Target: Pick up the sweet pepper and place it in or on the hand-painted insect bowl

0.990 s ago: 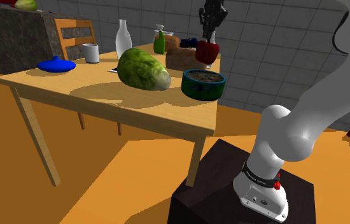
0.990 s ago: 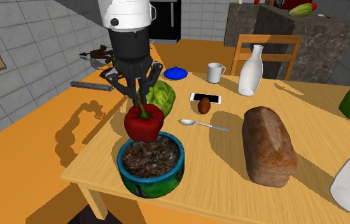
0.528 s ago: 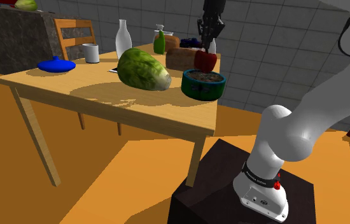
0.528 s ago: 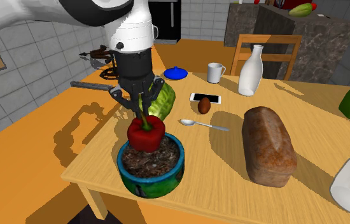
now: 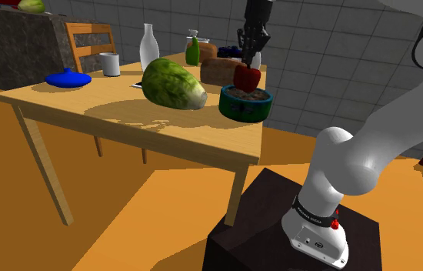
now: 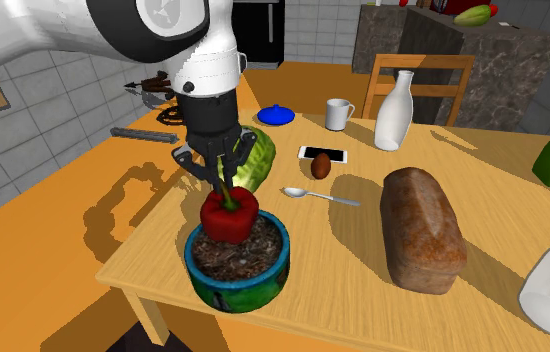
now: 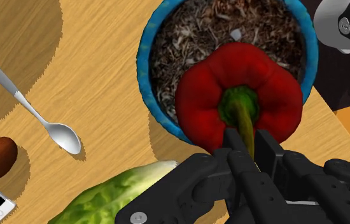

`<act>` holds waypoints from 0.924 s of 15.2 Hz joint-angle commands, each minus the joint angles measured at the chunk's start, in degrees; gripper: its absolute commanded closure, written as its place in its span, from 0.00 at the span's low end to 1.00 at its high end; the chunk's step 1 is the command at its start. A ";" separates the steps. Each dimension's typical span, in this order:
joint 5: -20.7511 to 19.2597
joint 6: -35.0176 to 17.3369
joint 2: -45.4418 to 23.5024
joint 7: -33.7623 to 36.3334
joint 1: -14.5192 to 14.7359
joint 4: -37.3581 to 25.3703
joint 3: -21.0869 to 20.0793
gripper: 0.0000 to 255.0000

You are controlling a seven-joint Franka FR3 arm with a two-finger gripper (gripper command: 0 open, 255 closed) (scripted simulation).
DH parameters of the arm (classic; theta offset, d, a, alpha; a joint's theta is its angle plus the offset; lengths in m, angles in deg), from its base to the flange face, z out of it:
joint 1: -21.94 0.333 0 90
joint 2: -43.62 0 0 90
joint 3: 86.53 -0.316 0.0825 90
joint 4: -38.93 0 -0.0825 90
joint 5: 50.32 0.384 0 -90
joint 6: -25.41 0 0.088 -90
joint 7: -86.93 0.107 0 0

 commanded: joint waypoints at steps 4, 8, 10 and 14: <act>-0.06 0.09 -0.08 -0.01 -0.08 0.27 0.07 0.00; -0.06 -0.01 -0.09 0.00 -0.08 0.36 0.08 0.00; 0.13 1.92 -1.02 -0.16 0.05 -2.49 0.02 0.00; 0.64 7.18 -3.95 -0.73 0.40 -10.66 0.03 0.00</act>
